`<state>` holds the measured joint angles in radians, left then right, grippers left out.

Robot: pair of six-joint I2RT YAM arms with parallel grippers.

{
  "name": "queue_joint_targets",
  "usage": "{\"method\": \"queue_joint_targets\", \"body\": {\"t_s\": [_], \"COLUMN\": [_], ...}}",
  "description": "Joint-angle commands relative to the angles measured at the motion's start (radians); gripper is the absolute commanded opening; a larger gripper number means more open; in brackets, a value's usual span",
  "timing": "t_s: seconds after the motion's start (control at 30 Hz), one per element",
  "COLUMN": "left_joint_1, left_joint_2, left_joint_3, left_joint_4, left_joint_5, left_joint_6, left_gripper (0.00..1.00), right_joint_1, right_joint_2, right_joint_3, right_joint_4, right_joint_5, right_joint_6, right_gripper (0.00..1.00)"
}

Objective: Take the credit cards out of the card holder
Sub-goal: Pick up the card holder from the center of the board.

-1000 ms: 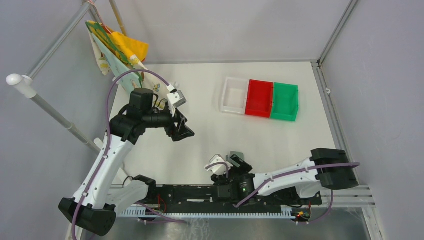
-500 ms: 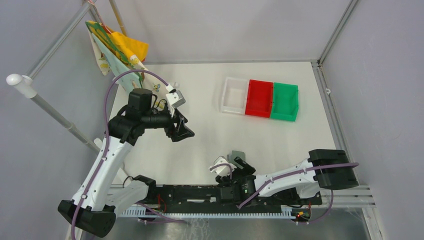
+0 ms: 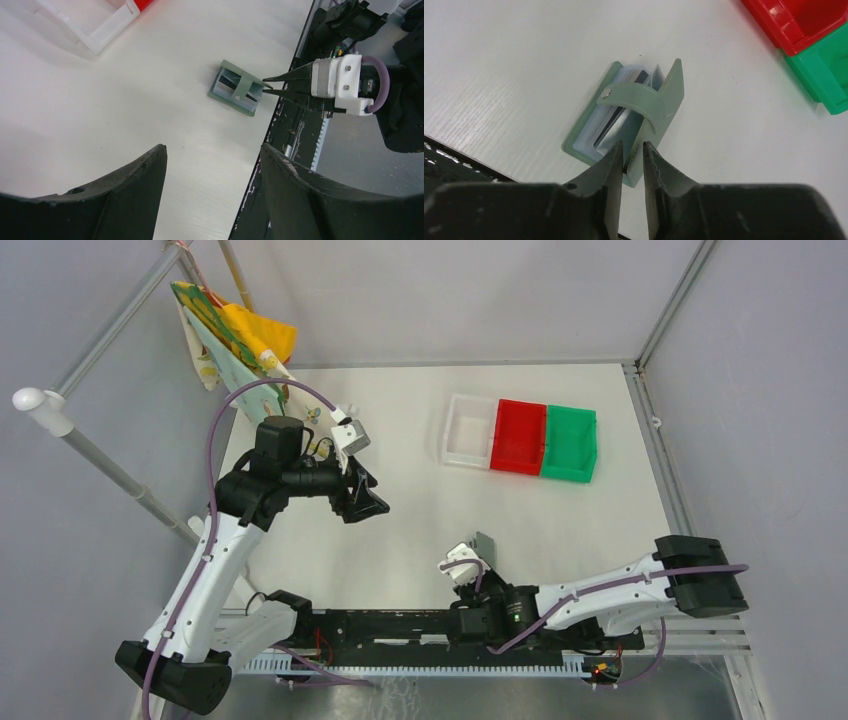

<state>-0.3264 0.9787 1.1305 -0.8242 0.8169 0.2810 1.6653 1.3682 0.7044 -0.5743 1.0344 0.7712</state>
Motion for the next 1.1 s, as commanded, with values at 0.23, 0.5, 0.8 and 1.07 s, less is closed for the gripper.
{"method": "queue_joint_targets", "body": {"t_s": [0.23,0.5,0.8,1.07], "left_joint_1": [0.004,0.005,0.004,0.003], "left_joint_2": [-0.002,-0.002,-0.012,-0.1], "left_joint_3": [0.055,0.067,0.057,-0.05], "left_joint_4": [0.013,0.013,0.013,0.007], "left_joint_5": [0.053,0.069,0.097,0.17], "left_joint_6": [-0.043,-0.062,-0.05,0.052], "left_gripper": [0.73,0.73,0.74,0.86], "right_joint_1": [-0.016,-0.066,-0.074,-0.256], "right_joint_2": [-0.134,-0.213,-0.395,-0.629], "right_joint_3": [-0.086,-0.207,-0.298,-0.324], "right_joint_4": [0.009,0.036,0.336,0.652], "right_joint_5": [0.03,0.0,-0.081,-0.566], "right_joint_6": [0.069,0.159,-0.089,-0.419], "right_gripper": [0.27,0.47,0.0,0.0]}}
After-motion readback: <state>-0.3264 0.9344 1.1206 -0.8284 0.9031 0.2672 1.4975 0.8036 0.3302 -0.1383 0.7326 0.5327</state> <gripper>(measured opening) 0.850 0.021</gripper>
